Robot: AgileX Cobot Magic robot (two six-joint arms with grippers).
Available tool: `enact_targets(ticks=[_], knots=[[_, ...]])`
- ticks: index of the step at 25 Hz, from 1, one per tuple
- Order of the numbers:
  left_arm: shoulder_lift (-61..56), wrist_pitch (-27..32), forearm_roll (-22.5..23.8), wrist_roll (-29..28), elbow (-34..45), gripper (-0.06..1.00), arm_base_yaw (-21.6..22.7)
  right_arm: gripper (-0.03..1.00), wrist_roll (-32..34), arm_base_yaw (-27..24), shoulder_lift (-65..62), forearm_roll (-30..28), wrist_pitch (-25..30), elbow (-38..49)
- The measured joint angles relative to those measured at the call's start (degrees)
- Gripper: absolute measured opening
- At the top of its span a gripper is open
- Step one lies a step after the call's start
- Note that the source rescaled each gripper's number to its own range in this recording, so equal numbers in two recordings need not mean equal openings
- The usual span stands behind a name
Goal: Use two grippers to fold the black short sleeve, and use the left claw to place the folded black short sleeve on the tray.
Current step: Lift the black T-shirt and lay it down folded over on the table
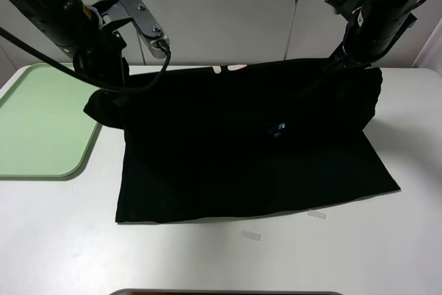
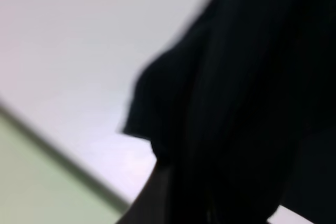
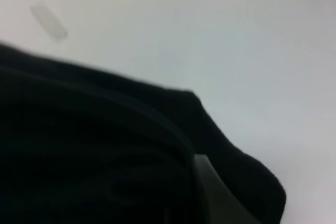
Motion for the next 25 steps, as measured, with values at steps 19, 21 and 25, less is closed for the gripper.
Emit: enact_targets(ticks=[19,21,25], knots=[[1.25,-17.47,23.12,-33.27,5.30,0.00,0.00,0.00,5.55,-0.13,0.92,0.37,-8.02,7.45],[1.25,-19.20,30.99,-42.29,5.48,0.00,0.00,0.00,10.40,-0.13,0.92,0.32,-10.45,7.45],[1.25,-20.68,46.42,-60.65,5.60,0.00,0.00,0.00,21.54,-0.13,0.92,-0.14,-16.27,7.45]])
